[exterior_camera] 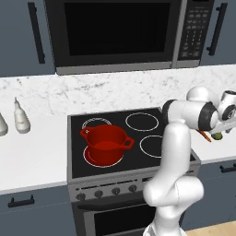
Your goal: Put the lime and carrot in the pot. Retrieve the spatula and lightly stir the vegetables in the pot.
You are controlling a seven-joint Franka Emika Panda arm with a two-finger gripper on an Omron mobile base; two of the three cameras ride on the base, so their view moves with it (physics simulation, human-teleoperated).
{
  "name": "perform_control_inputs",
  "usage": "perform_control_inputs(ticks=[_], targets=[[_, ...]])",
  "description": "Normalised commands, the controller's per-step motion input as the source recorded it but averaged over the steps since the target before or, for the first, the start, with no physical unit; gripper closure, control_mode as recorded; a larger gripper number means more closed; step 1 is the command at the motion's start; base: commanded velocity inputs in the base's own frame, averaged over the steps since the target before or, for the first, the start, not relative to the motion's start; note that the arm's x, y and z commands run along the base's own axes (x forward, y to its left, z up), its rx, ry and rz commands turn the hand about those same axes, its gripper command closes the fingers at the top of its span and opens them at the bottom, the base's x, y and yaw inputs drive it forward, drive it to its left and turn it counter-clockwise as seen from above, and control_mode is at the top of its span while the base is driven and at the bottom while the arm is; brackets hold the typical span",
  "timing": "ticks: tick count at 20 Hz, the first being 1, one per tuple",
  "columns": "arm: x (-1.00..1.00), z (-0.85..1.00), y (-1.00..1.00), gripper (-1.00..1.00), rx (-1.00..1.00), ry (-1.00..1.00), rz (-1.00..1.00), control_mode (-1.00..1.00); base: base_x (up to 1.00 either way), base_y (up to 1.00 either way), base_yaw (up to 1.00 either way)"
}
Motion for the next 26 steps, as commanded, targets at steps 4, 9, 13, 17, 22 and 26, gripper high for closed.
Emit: perform_control_inputs(ticks=[4,9,13,17,22,26], targets=[[0.26,-0.37,-0.21,-1.0,0.0,0.0,0.0,-1.0,0.0,0.0,0.0],[0.14,-0.43,0.0,-1.0,0.0,0.0,0.0,-1.0,0.0,0.0,0.0],[0.11,-0.43,0.03,-1.0,0.0,0.0,0.0,-1.0,0.0,0.0,0.0],[0.14,-0.26,0.06,-1.0,0.0,0.0,0.01,-1.0,0.0,0.0,0.0],[0.0,-0.2,0.28,1.0,0.0,0.0,0.05,-1.0,0.0,0.0,0.0],[-0.16,0.05,0.36,1.0,0.0,-0.02,0.07,-1.0,0.0,0.0,0.0]])
